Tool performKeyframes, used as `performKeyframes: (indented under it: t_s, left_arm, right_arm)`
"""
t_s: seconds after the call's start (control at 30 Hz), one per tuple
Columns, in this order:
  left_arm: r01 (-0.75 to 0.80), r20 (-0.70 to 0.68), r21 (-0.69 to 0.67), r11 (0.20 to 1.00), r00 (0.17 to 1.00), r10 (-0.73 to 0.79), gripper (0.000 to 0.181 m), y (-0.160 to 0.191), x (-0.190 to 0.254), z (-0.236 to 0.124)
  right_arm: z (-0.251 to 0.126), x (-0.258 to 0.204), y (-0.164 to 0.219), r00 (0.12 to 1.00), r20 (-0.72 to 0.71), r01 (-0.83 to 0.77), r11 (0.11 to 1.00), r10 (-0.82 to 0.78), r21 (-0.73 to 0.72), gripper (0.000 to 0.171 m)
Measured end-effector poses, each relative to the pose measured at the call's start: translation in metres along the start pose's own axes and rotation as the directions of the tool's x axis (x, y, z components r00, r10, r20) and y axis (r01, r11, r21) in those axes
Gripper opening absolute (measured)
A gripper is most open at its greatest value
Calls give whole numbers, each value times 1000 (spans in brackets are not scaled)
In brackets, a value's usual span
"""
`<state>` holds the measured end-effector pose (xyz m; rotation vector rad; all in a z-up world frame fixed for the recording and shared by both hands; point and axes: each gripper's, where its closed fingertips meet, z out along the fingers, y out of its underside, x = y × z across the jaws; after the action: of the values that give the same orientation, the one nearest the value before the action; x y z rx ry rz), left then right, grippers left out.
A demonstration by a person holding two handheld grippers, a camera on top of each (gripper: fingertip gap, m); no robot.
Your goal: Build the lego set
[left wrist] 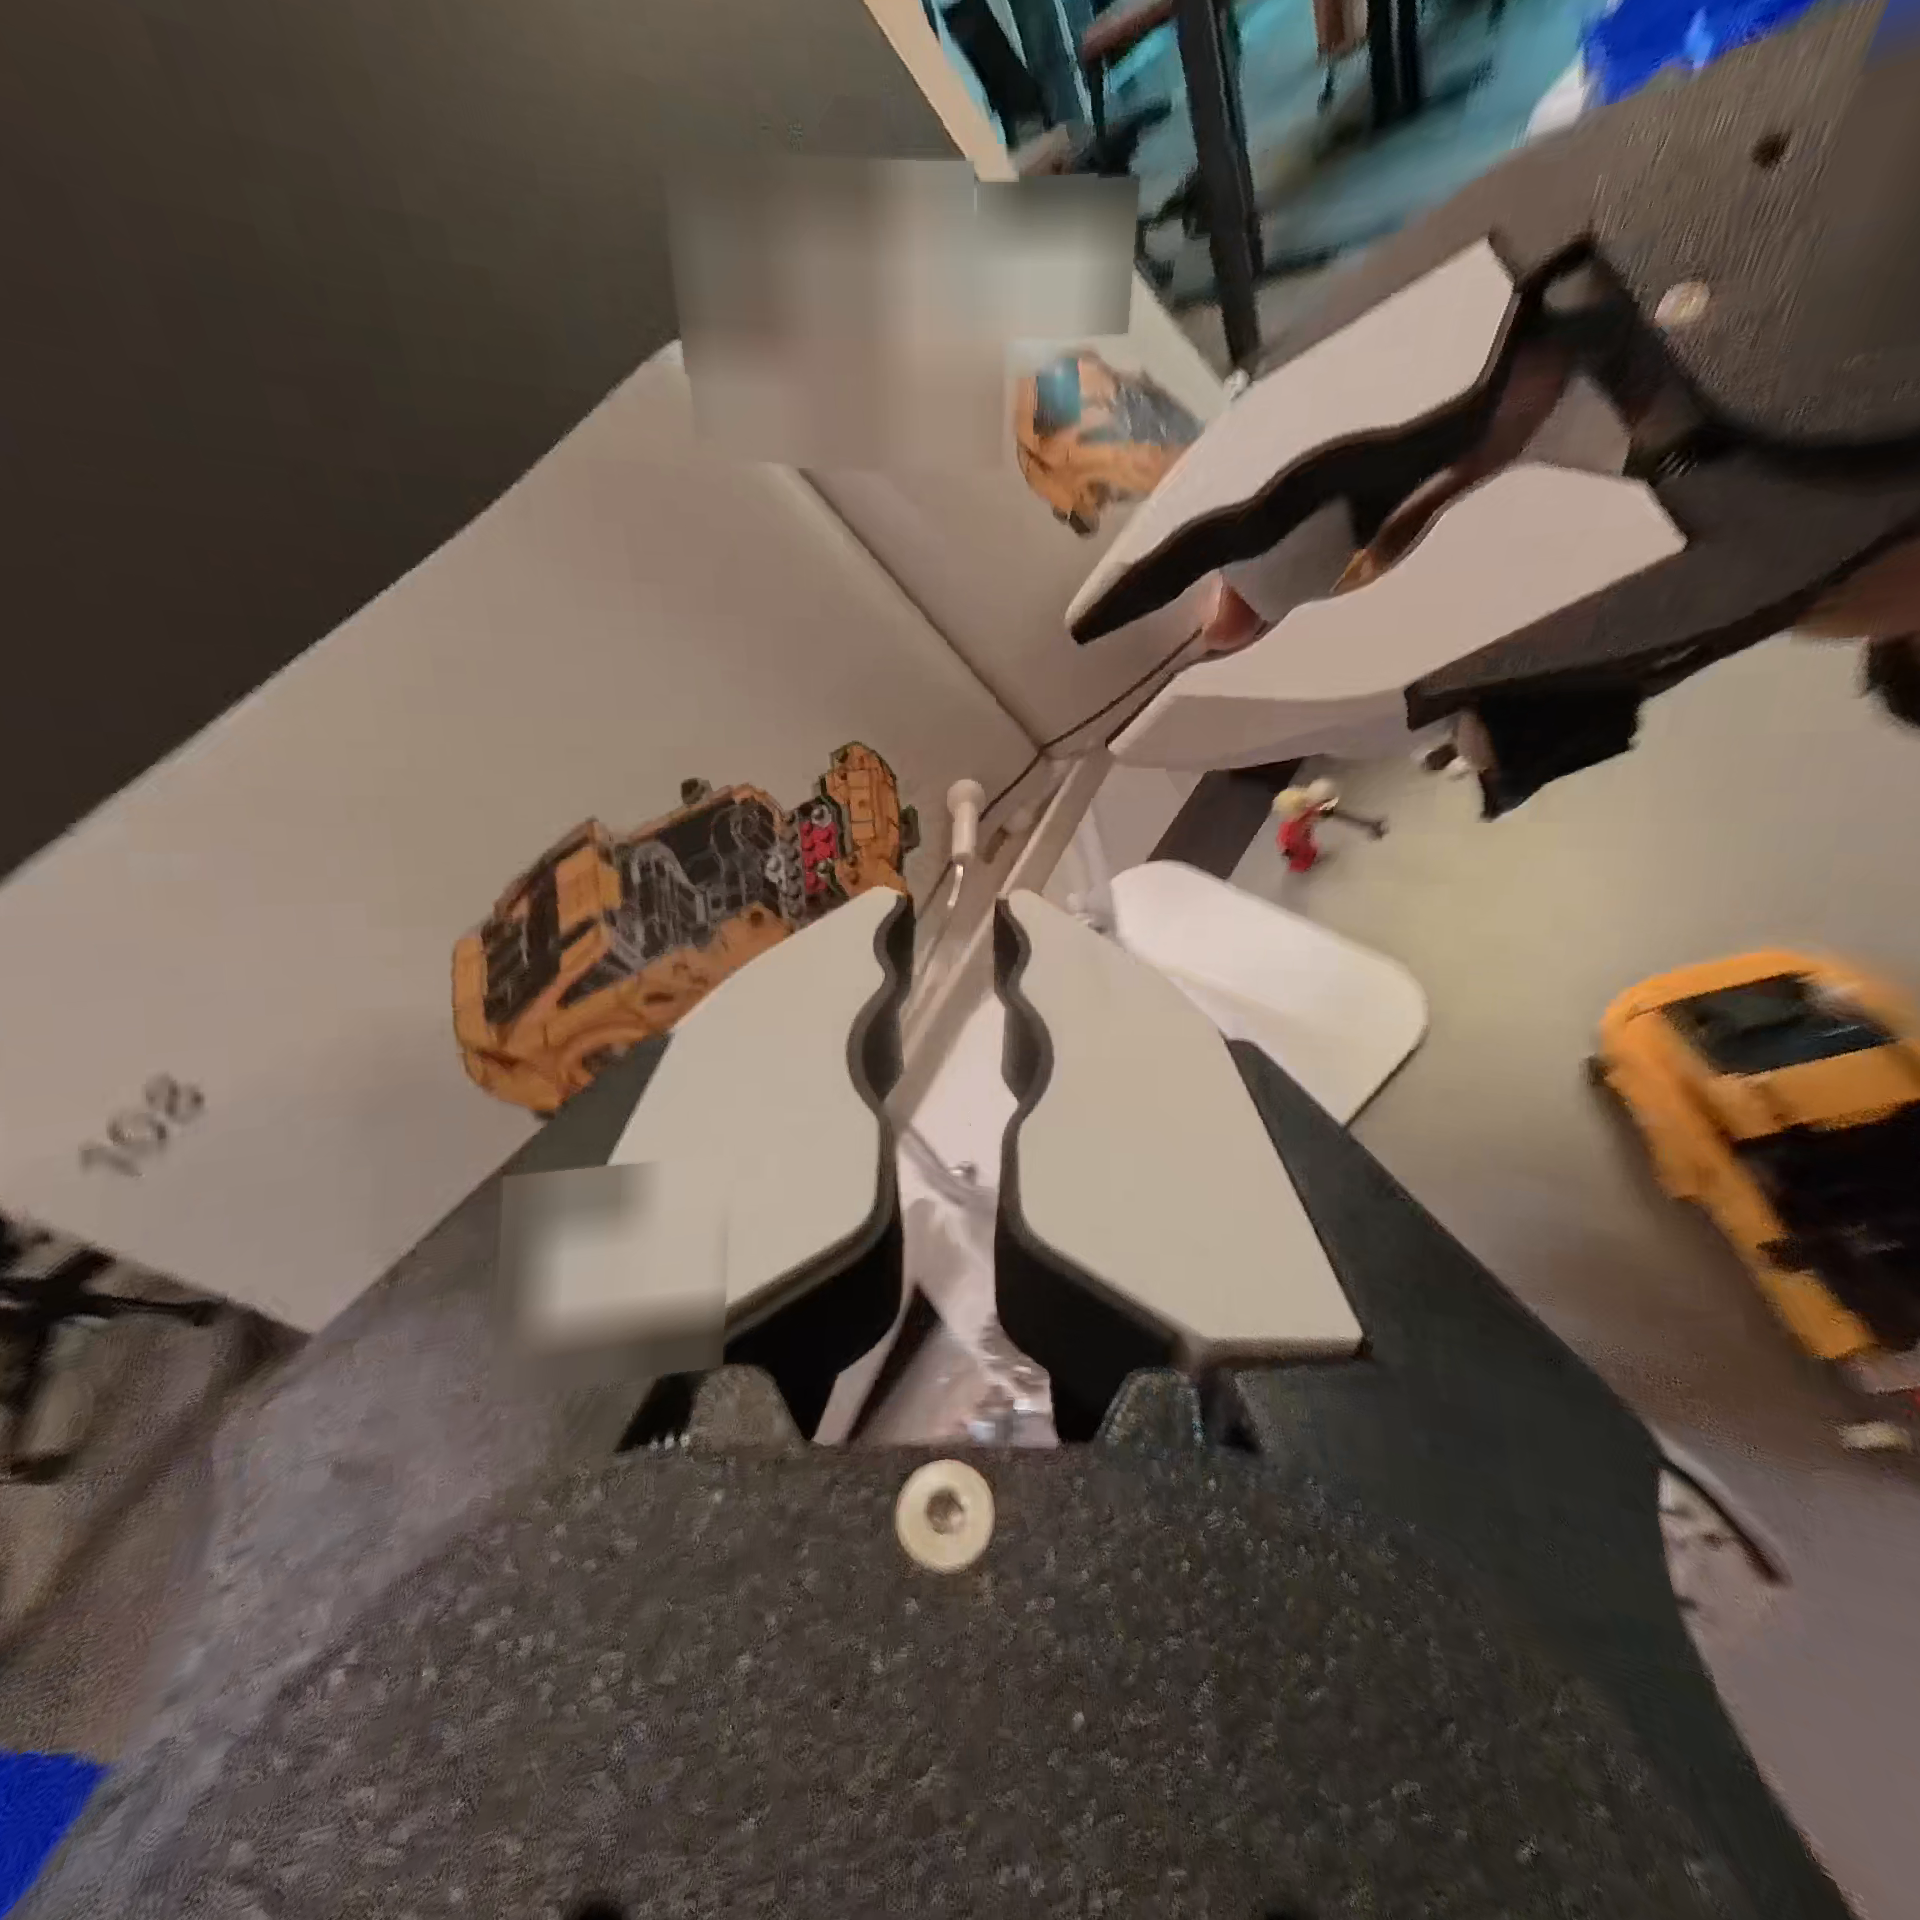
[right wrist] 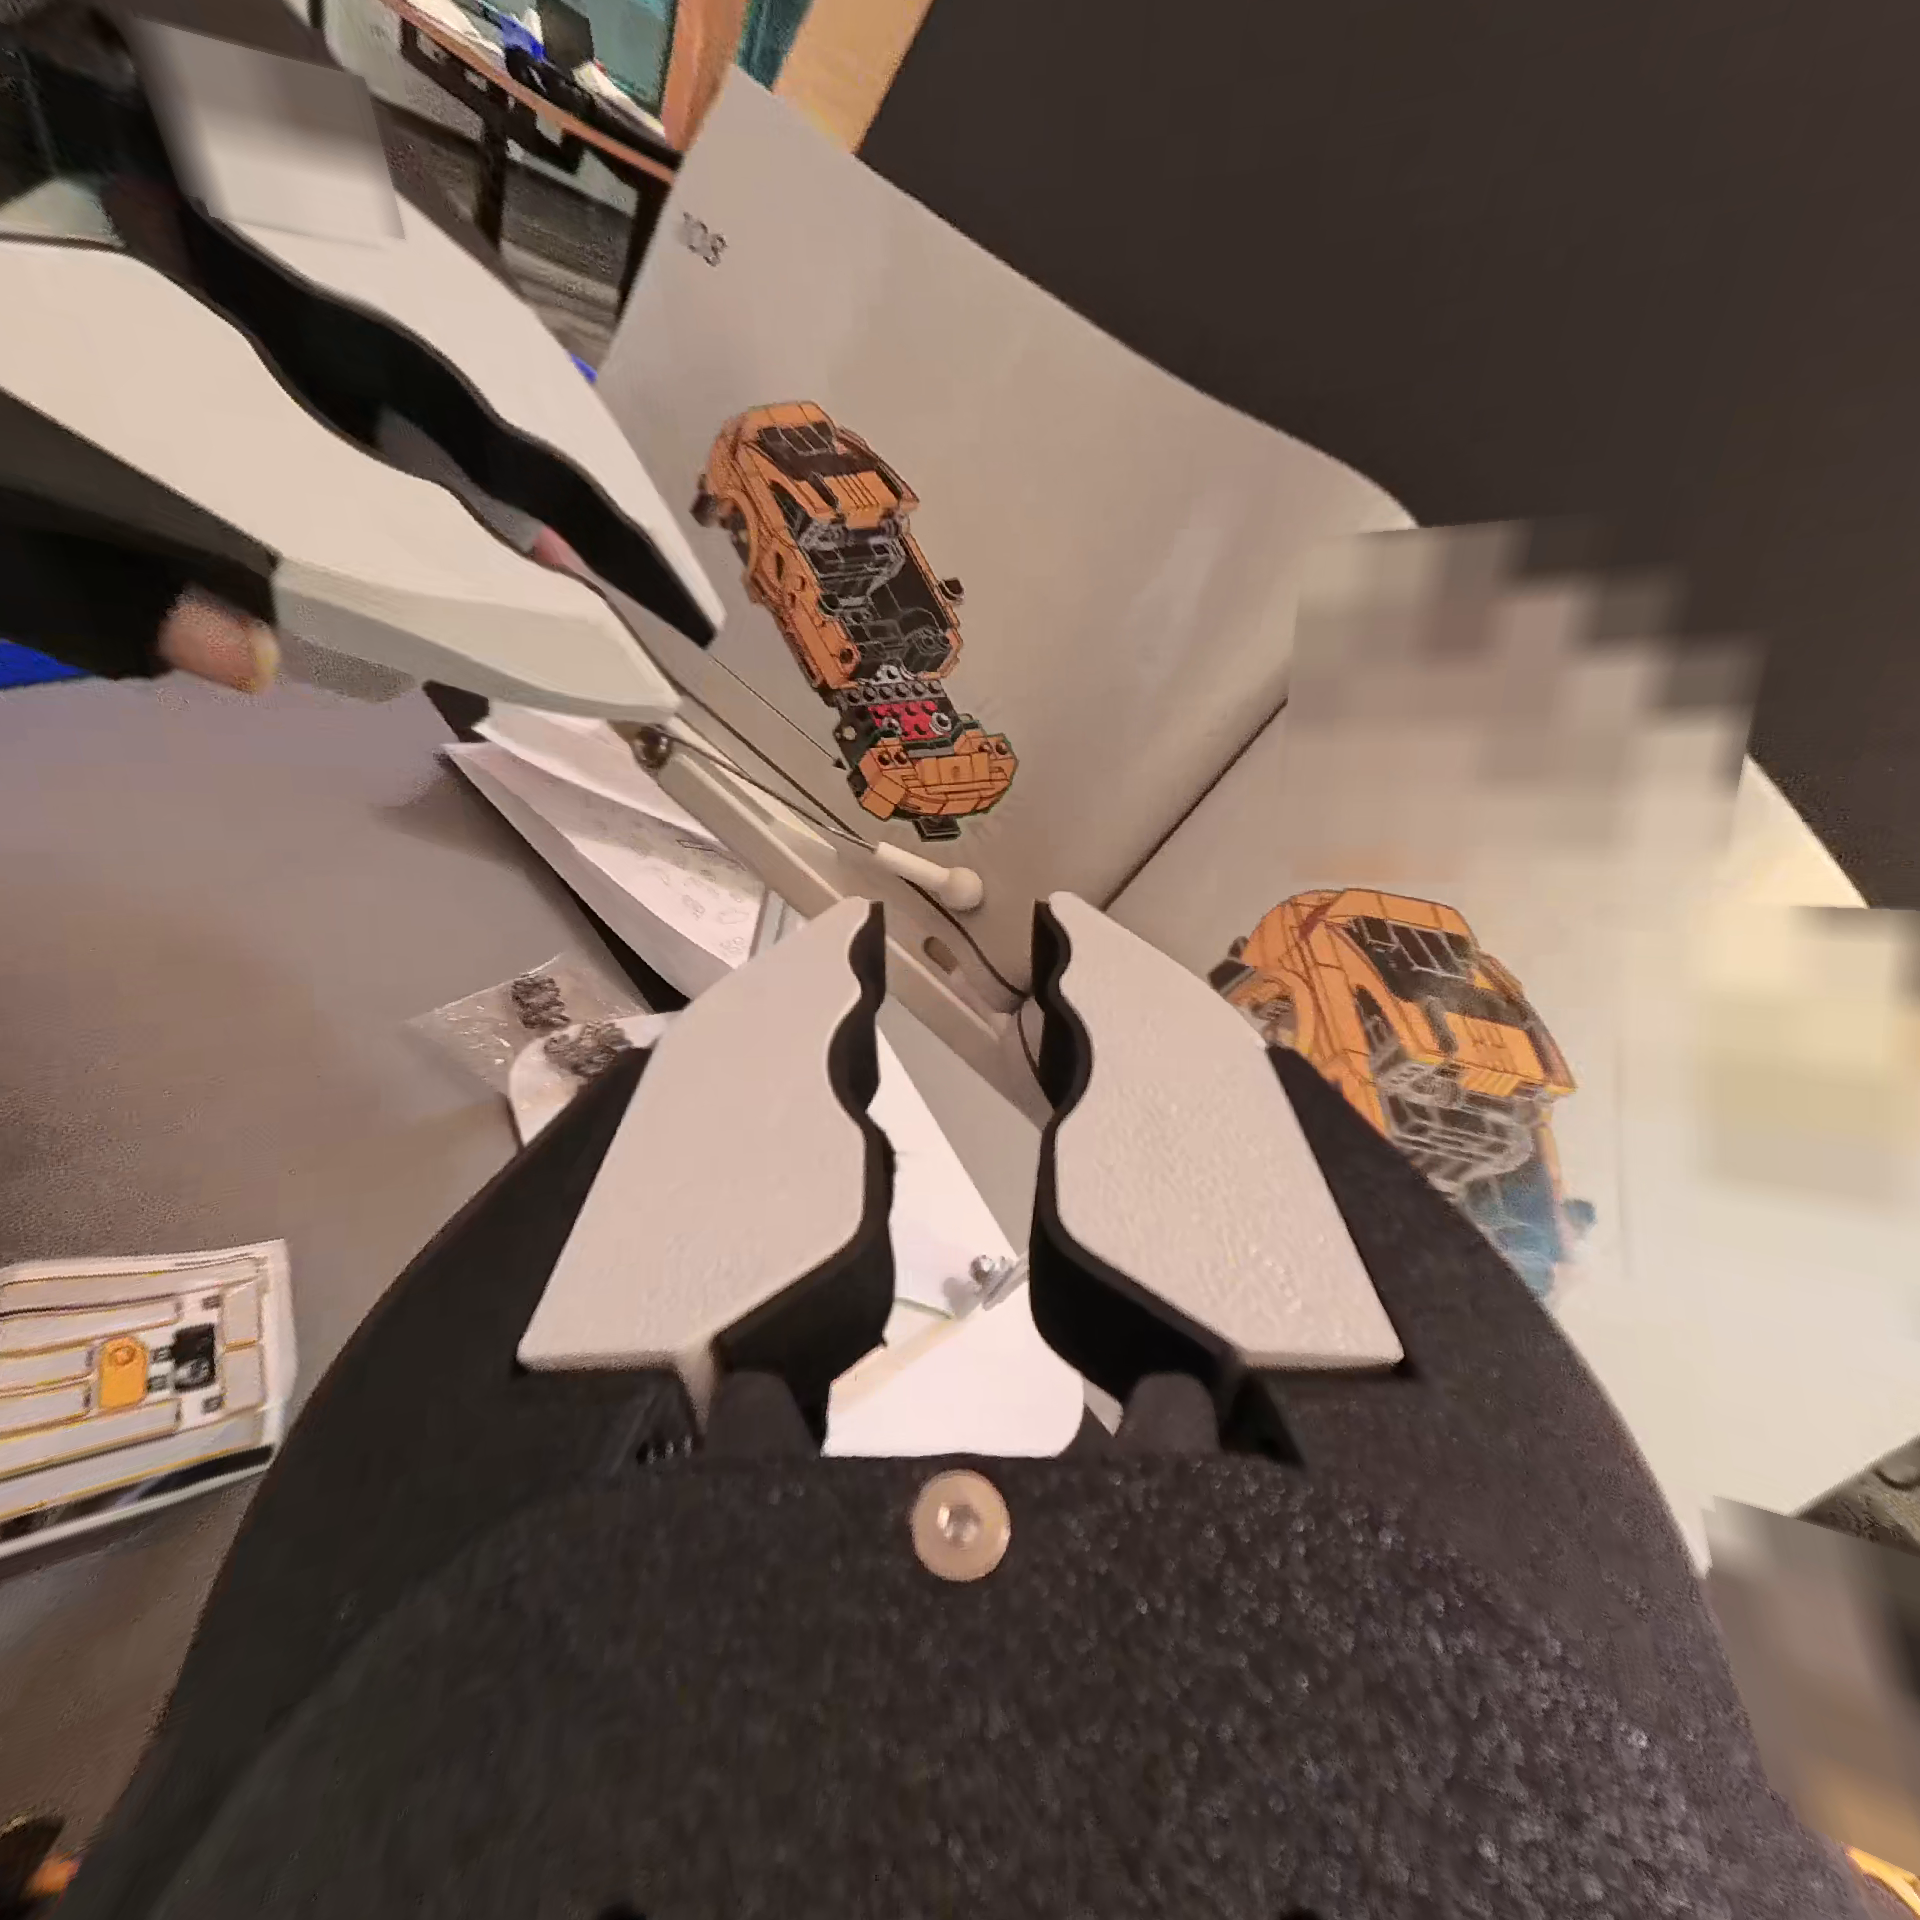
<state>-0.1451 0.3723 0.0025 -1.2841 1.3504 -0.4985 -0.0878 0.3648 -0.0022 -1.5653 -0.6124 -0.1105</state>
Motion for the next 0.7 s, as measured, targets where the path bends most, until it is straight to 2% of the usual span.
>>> performKeyframes:
  t_s: [0.07,0.23,0.57,0.7]
  left_arm:
    - [88,-10,32,996,996,-88,14,2,7,-12]
    - [201,-54,34,979,978,-199,14,16,37,-32]
    - [379,-72,94,921,925,-373,11,46,89,-58]
    - [387,-110,72,919,919,-379,11,57,112,-67]
  right_arm:
    - [-9,-5,-5,1000,20,3,1000,-4,21,27]
    - [-33,-21,1,998,64,13,1000,-14,14,29]
    - [-78,-32,24,994,72,-82,996,83,-23,30]
    - [-101,-42,38,987,114,-110,993,115,-46,32]
